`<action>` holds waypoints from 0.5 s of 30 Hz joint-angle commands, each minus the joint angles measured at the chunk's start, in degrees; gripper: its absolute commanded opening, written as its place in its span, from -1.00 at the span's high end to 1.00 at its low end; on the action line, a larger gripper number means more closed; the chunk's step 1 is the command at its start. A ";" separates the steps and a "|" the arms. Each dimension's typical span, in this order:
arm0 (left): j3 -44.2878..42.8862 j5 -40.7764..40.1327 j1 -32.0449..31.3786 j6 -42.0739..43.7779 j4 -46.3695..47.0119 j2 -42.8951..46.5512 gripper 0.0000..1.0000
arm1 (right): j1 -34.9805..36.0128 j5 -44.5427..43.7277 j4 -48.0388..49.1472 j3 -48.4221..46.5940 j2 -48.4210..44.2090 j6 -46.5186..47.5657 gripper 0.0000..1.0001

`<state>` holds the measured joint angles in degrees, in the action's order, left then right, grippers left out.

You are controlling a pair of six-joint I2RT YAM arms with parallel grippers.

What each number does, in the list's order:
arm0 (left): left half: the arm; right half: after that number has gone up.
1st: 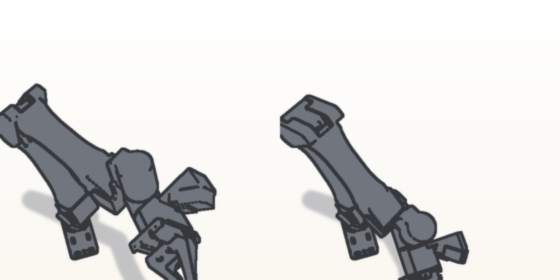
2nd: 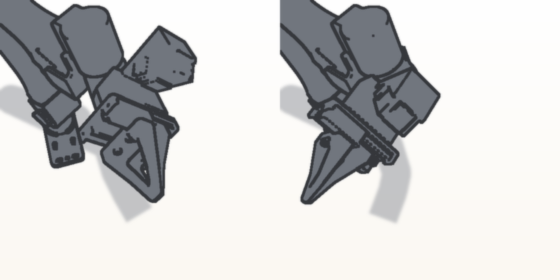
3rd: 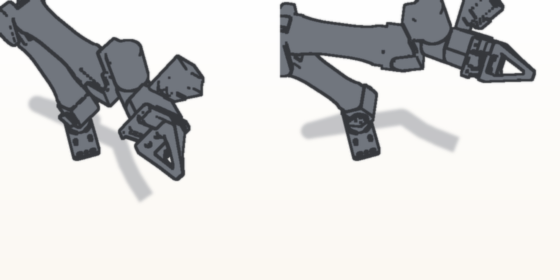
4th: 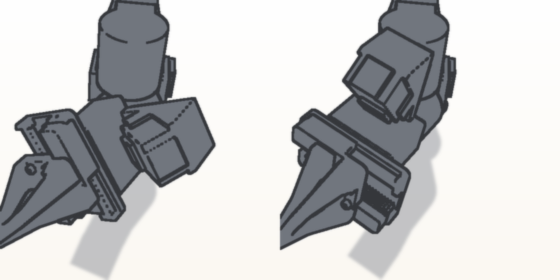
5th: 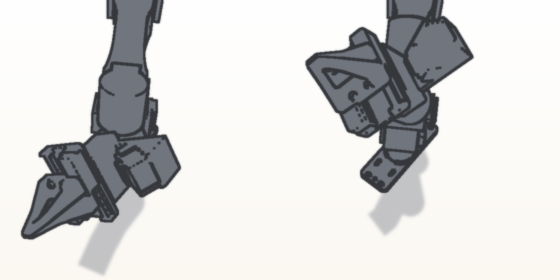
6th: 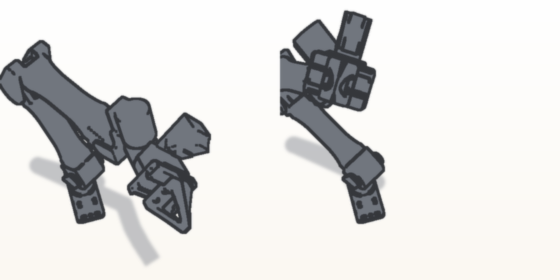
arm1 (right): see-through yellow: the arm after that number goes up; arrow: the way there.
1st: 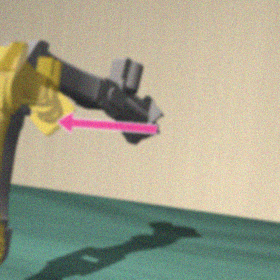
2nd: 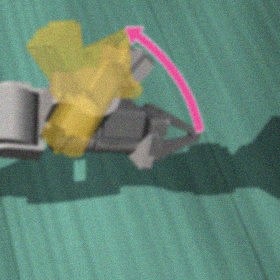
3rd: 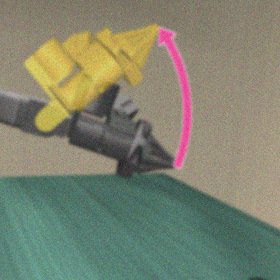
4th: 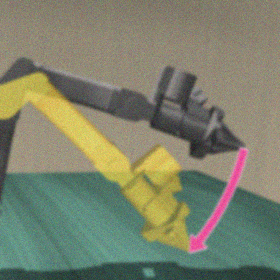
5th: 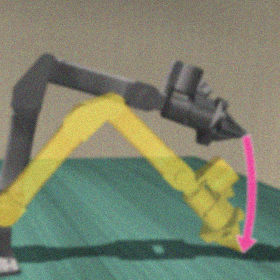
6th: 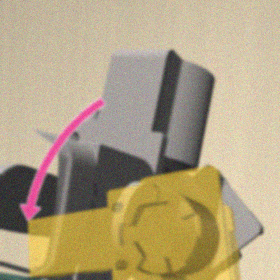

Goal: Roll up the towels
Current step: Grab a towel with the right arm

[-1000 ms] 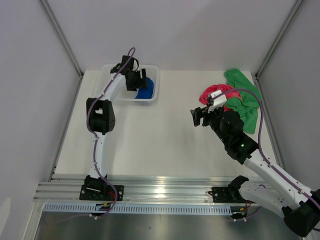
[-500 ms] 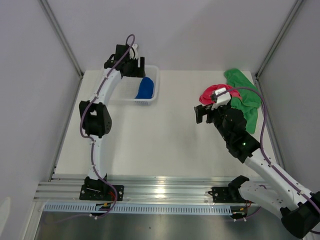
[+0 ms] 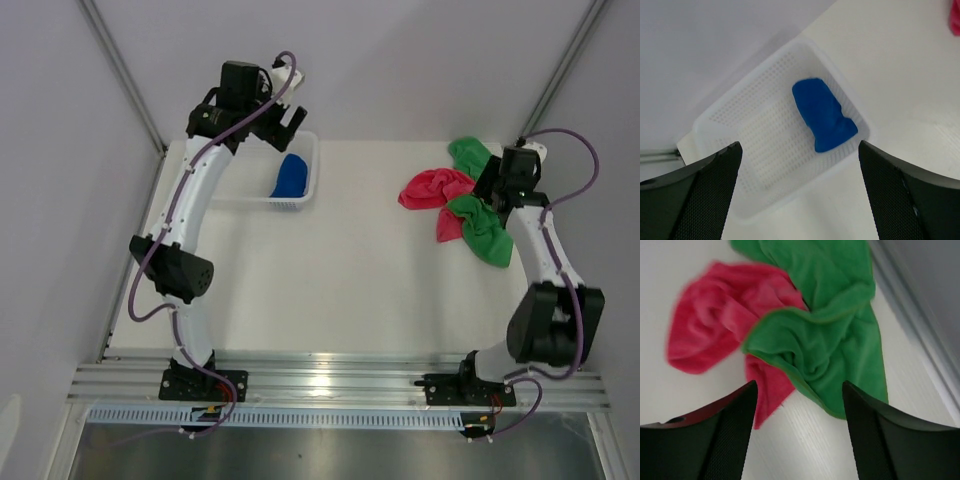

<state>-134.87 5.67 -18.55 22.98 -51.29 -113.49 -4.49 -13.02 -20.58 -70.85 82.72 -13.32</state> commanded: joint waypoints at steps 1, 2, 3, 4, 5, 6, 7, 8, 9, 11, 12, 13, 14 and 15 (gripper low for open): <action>5.38 -4.80 0.09 1.54 -7.23 2.39 -0.99 | -1.57 1.15 -9.49 -2.97 8.93 -4.69 -0.45; 7.93 -3.40 0.00 1.45 -7.86 3.96 -0.99 | -1.75 1.24 -8.87 -3.67 10.61 -4.61 -0.46; 9.26 -1.99 0.00 1.89 -8.73 4.94 -0.98 | -1.92 1.50 -8.87 -4.47 12.01 -4.43 -0.44; 10.93 -0.24 0.00 2.93 -9.53 5.90 -0.94 | -2.01 1.76 -8.69 -5.26 14.12 -4.08 -0.42; 17.12 3.08 0.00 3.82 -10.32 6.96 -0.79 | -2.01 1.85 -8.43 -5.35 14.75 -3.56 -0.40; 19.71 4.34 0.00 5.39 -10.06 8.97 -0.66 | -2.01 1.68 -8.34 -5.26 15.36 -2.07 -0.33; 24.17 5.39 -0.17 6.19 -9.80 9.69 -0.51 | -2.01 1.42 -8.34 -5.00 16.06 -1.36 -0.31; 28.22 6.27 -0.52 7.07 -9.62 10.30 -0.29 | -2.01 1.33 -8.42 -4.13 16.33 -0.66 -0.31; 30.00 7.85 -0.79 8.47 -9.19 10.74 -0.22 | -2.19 1.50 -8.34 -3.51 16.60 0.57 -0.31; 35.45 7.52 -1.66 8.92 -7.43 10.66 -0.18 | -2.28 2.72 -7.03 -1.06 17.04 1.63 -0.32; 38.94 7.08 -1.84 8.14 -4.90 10.49 -0.17 | -2.36 3.08 -6.41 -0.35 17.21 2.24 -0.32; 39.68 6.46 -1.93 7.43 -3.92 10.22 -0.16 | -2.36 3.26 -5.97 0.09 17.39 3.12 -0.32; 40.20 6.28 -1.93 6.64 -3.04 10.05 -0.16 | -2.36 3.61 -5.01 0.45 17.82 3.56 -0.33; 40.99 6.28 -1.85 4.98 -1.64 10.04 -0.17 | -2.28 4.22 -4.65 0.71 18.18 4.00 -0.32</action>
<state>-94.74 10.07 -19.94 28.93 -57.98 -105.95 -6.61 -10.39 -27.68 -70.98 100.25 -11.92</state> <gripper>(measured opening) 0.582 0.664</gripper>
